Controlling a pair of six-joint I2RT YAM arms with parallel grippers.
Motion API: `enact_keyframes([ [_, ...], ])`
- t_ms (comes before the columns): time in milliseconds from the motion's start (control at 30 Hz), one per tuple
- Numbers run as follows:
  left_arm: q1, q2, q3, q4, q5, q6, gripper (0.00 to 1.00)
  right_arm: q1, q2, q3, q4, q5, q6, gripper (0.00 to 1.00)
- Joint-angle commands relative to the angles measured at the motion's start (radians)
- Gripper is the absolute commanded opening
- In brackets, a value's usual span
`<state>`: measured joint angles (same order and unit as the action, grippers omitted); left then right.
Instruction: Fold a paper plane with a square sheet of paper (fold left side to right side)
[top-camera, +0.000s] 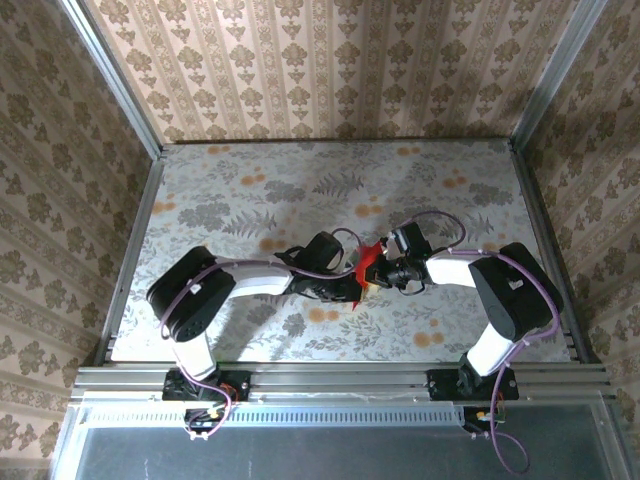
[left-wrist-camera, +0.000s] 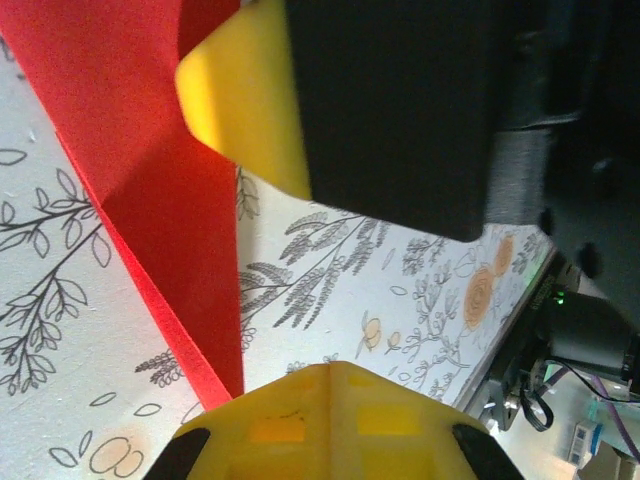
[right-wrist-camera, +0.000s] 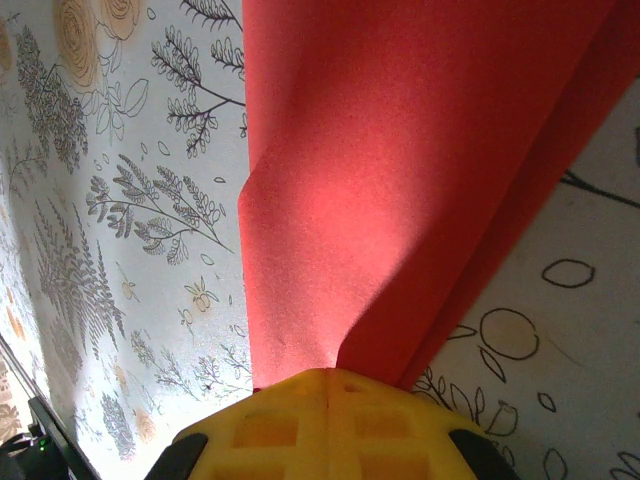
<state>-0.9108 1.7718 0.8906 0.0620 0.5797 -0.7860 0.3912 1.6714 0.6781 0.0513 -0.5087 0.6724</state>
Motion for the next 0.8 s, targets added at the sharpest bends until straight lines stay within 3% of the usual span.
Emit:
enact_keyframes([
  [0,-0.003,0.023,0.009,0.021,0.024,-0.013,0.0,0.013,0.066,-0.022,-0.117,0.086,-0.025,0.0],
  [767,-0.018,0.038,-0.039,0.003,-0.008,-0.017,0.0,0.013,0.082,-0.014,-0.136,0.104,-0.034,0.0],
])
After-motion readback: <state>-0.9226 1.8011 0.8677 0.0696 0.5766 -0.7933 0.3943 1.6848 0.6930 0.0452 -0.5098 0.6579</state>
